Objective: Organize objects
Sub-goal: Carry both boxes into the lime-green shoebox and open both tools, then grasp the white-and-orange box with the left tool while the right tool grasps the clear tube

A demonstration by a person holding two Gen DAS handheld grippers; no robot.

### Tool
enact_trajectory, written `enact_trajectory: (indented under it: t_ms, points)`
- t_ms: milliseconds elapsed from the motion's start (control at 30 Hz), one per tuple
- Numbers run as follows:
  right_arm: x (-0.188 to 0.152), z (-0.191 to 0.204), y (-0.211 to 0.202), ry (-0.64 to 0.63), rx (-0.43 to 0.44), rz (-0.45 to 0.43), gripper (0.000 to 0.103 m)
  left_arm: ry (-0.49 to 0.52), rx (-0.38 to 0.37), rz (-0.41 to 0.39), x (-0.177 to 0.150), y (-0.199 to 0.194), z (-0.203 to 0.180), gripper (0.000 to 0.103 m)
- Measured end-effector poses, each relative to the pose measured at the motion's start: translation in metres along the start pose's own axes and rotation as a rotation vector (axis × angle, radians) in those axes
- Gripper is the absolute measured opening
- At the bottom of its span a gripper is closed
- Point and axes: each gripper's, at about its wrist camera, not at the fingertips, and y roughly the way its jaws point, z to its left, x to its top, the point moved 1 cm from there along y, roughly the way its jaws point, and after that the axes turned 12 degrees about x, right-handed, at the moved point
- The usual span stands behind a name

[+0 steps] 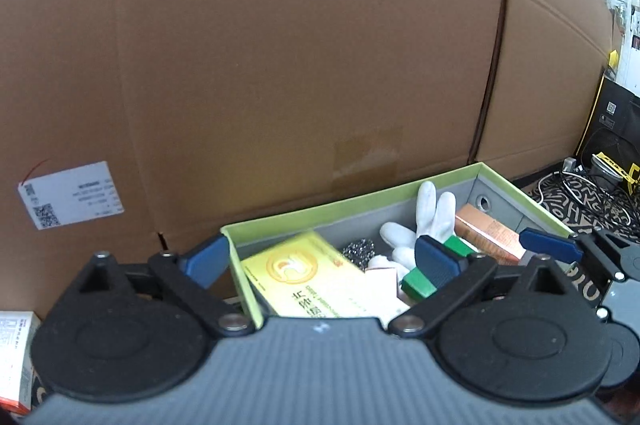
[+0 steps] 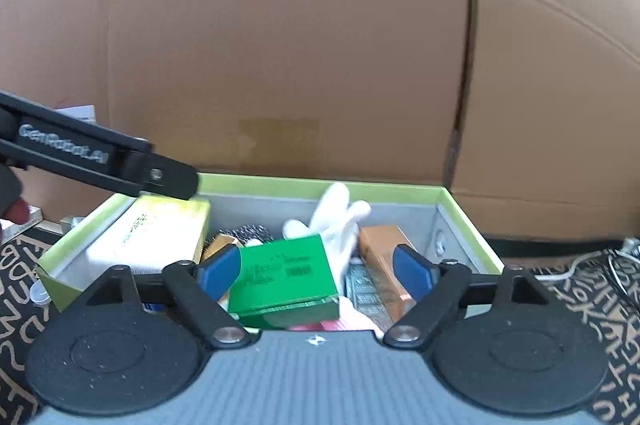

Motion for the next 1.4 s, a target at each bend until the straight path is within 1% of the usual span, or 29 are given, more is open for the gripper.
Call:
enact_trajectory:
  t_ms: [100,200,333,533,600,700,800,900,1000,1067,1133,1200,1300,1367,1400]
  points:
    - [0.005,0.005,-0.011,0.008,0.004,0.001,0.087,-0.002,-0.004,-0.007,-0.002,-0.008,0.002,0.103]
    - [0.007,0.015,-0.031,-0.007,-0.012,-0.013,0.091,-0.009,-0.001,-0.008,-0.003,-0.021,0.005,0.103]
    - [0.011,0.029,-0.057,-0.016,0.002,-0.045,0.094,-0.035,-0.007,0.008,-0.006,-0.051,0.018,0.103]
    - [0.013,0.062,-0.088,-0.079,0.032,-0.069,0.097,-0.038,0.04,0.028,-0.019,-0.103,0.037,0.103]
    - [0.01,0.075,-0.098,-0.087,0.047,-0.071,0.098,-0.036,0.043,0.032,-0.026,-0.115,0.043,0.103]
    - [0.002,0.095,-0.108,-0.095,0.087,-0.065,0.1,-0.041,0.055,0.015,-0.045,-0.137,0.06,0.103]
    - [-0.011,0.119,-0.119,-0.107,0.136,-0.035,0.1,-0.041,0.103,0.024,-0.071,-0.152,0.082,0.103]
    - [-0.025,0.141,-0.113,-0.108,0.196,0.007,0.1,-0.068,0.161,0.062,-0.098,-0.159,0.108,0.103]
    - [-0.042,0.161,-0.1,-0.096,0.259,0.067,0.1,-0.136,0.222,0.119,-0.127,-0.159,0.141,0.103]
    - [-0.051,0.174,-0.09,-0.089,0.295,0.108,0.1,-0.16,0.264,0.153,-0.145,-0.159,0.162,0.103]
    - [-0.055,0.187,-0.079,-0.087,0.332,0.147,0.1,-0.178,0.308,0.18,-0.155,-0.156,0.182,0.103]
    - [-0.054,0.198,-0.074,-0.083,0.352,0.159,0.1,-0.212,0.335,0.185,-0.159,-0.154,0.201,0.103]
    - [-0.049,0.211,-0.066,-0.069,0.355,0.155,0.1,-0.271,0.338,0.179,-0.153,-0.144,0.225,0.103]
    - [-0.047,0.216,-0.057,-0.055,0.346,0.162,0.098,-0.305,0.334,0.179,-0.148,-0.134,0.237,0.103]
    - [-0.047,0.219,-0.051,-0.048,0.34,0.17,0.094,-0.312,0.331,0.178,-0.144,-0.128,0.241,0.103]
